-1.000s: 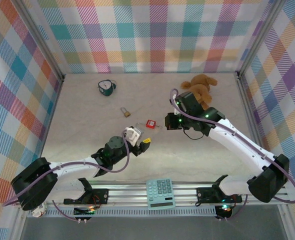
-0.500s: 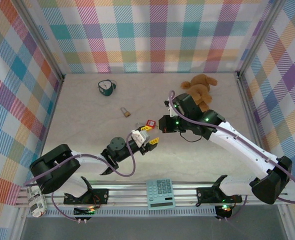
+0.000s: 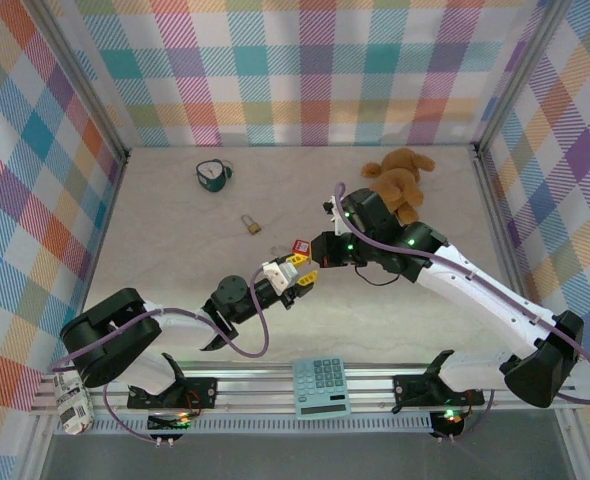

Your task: Unlock with the key

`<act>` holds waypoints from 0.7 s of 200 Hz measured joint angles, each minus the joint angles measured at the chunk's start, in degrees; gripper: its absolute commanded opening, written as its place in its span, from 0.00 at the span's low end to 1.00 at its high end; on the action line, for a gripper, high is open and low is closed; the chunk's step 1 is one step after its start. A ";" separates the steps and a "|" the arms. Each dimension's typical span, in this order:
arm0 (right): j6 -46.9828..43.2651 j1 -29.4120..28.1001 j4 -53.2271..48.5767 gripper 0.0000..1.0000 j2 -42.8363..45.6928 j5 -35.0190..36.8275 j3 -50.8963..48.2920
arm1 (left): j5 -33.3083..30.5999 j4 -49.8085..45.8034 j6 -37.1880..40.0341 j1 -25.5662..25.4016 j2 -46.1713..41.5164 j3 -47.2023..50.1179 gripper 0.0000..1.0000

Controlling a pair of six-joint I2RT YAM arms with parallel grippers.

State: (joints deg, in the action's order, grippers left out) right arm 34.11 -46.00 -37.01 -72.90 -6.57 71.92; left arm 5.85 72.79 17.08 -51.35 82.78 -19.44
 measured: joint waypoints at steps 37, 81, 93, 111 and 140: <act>0.02 -0.11 0.11 0.05 0.00 0.02 0.00 | -0.57 0.07 0.33 0.00 -0.02 0.00 0.26; 0.02 -0.20 0.50 0.05 -0.02 -0.04 -0.02 | -0.59 0.07 0.35 0.00 -0.02 0.00 0.25; 0.04 -0.22 0.83 0.05 -0.02 -0.15 -0.02 | -0.59 0.07 0.33 0.00 -0.09 0.00 0.27; 0.17 -0.20 1.14 0.05 -0.04 -0.17 -0.02 | -0.57 0.04 0.28 0.00 -0.52 0.00 0.28; 0.22 -0.20 1.42 0.05 -0.31 -0.17 -0.02 | -0.52 0.09 0.07 0.00 -1.70 0.00 0.29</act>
State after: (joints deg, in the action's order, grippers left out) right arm 34.33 -46.19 -35.59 -73.21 -6.74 71.90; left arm 5.32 72.88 17.15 -51.35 81.08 -19.44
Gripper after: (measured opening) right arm 0.063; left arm 0.284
